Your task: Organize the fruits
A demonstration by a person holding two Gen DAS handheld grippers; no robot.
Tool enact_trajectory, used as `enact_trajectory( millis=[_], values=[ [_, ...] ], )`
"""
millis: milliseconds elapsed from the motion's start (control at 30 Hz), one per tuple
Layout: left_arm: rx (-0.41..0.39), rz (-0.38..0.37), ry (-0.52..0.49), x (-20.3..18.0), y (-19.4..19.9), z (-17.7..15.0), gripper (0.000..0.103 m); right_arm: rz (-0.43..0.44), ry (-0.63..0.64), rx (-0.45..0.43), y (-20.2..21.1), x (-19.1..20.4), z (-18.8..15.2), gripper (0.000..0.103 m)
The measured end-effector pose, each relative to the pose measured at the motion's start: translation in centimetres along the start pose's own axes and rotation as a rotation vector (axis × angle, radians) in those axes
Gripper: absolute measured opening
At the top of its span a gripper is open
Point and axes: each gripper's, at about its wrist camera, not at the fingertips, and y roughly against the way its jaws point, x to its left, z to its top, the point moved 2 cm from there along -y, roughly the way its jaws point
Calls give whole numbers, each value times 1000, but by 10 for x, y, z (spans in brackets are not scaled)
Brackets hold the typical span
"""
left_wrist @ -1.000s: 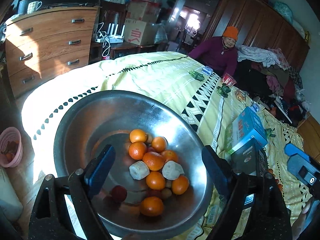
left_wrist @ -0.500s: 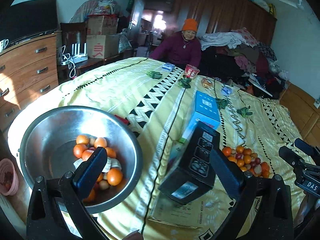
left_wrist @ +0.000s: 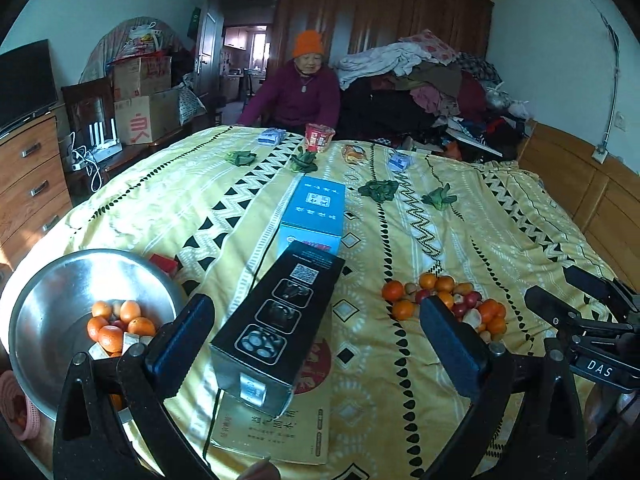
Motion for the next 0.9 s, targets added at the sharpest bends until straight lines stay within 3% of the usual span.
enact_trajectory(
  millis=[300,400,500,600,800,900],
  values=[
    [88,-98,-81,-70,-44,-14,103,-19,-50,46,-19,-46,-24,89],
    [196,-111,-137,-103,-84,-42,103,-61,-73,96,-45,-72,-53,103],
    [300,-129,-191,-133,-128,-84,103,-131,-94,217,-85,-107,-104,101],
    [380,-107,-216,-157,-170,-123,103,-188,-132,308,-110,-142,-153,98],
    [458,-17,-188,-167,-228,-165,103,-160,-209,367,-135,-174,-201,102],
    [392,-8,-176,-167,-226,-171,103,-151,-238,328,-134,-178,-204,103]
  ],
)
